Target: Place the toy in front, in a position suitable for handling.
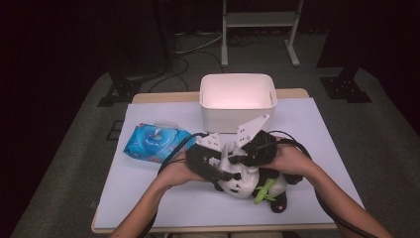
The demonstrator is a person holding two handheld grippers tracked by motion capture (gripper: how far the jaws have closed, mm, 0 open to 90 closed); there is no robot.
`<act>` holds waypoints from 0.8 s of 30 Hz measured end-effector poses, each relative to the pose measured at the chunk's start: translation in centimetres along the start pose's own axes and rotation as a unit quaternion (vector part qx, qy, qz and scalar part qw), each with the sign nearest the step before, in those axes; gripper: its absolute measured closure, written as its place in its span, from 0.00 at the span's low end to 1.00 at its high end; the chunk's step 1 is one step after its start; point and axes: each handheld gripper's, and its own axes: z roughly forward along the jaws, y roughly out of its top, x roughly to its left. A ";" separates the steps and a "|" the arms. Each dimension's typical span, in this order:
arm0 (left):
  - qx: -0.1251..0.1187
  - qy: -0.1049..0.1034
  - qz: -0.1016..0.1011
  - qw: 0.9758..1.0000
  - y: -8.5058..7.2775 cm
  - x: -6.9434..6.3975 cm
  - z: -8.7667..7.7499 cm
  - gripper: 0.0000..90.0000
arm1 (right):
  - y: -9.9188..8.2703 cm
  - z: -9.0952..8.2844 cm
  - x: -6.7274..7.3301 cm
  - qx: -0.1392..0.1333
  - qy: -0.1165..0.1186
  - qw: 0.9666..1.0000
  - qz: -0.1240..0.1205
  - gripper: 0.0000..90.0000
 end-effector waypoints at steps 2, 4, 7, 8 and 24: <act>0.000 0.002 -0.002 1.000 -0.1 0.0 0.0 0.34 | -0.2 -0.2 0.1 0.004 0.003 1.000 0.006 0.92; 0.003 0.000 0.001 1.000 -0.3 0.2 -0.1 0.34 | -0.5 -0.4 0.0 0.012 -0.005 1.000 0.005 0.92; 0.010 0.000 -0.001 1.000 -0.8 0.4 -0.1 0.34 | -1.3 -0.8 -0.1 0.021 -0.007 1.000 0.010 0.92; 0.011 -0.001 -0.001 1.000 -0.9 0.4 -0.1 0.34 | -1.6 -0.9 -0.2 0.025 -0.008 1.000 0.012 0.92; 0.012 -0.014 -0.028 0.999 -1.7 1.3 0.0 0.28 | -5.4 -1.9 -1.6 0.068 -0.016 0.996 0.056 0.92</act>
